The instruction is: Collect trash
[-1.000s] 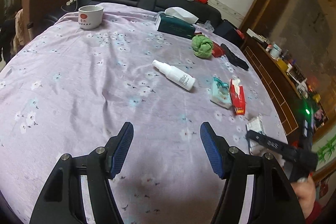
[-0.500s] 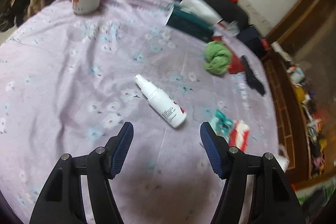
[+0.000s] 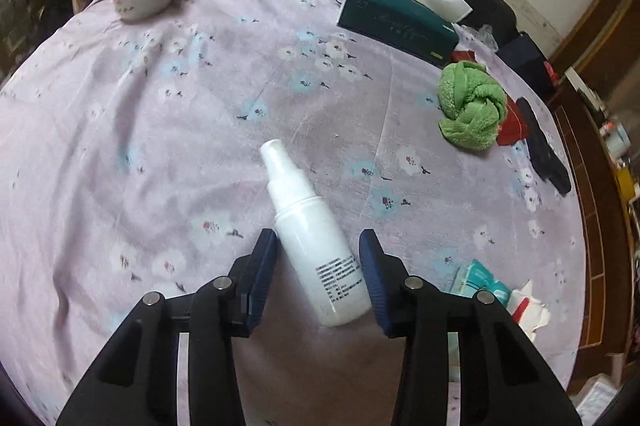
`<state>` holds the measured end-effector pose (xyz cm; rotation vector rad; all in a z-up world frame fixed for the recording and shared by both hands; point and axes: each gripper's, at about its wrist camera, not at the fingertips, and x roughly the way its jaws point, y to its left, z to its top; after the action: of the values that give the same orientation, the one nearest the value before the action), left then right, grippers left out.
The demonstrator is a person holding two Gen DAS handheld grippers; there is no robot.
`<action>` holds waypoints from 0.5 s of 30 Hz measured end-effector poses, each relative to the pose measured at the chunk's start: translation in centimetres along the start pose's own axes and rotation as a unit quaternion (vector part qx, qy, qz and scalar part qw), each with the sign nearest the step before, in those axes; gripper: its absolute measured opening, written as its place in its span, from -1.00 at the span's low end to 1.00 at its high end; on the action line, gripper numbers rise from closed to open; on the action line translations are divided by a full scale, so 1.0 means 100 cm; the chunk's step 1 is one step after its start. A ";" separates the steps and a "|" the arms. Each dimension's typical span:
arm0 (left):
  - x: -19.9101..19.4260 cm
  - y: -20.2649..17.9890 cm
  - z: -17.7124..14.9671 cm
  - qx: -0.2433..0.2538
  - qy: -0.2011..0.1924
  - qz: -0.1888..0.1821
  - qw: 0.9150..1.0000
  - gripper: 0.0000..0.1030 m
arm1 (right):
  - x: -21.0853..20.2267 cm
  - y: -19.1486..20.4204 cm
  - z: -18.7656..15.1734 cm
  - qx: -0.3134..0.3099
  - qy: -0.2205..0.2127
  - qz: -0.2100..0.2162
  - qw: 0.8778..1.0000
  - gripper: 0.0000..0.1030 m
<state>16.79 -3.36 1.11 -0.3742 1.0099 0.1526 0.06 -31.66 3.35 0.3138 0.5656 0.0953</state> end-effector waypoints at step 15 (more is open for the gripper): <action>-0.053 0.046 -0.066 0.082 0.002 -0.061 0.995 -0.43 | 0.004 0.017 -0.006 -0.051 0.005 0.006 0.999 -0.26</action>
<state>7.40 -1.31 1.45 -0.2845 0.9941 -0.0416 0.02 -29.77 3.20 0.2182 0.5670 0.1373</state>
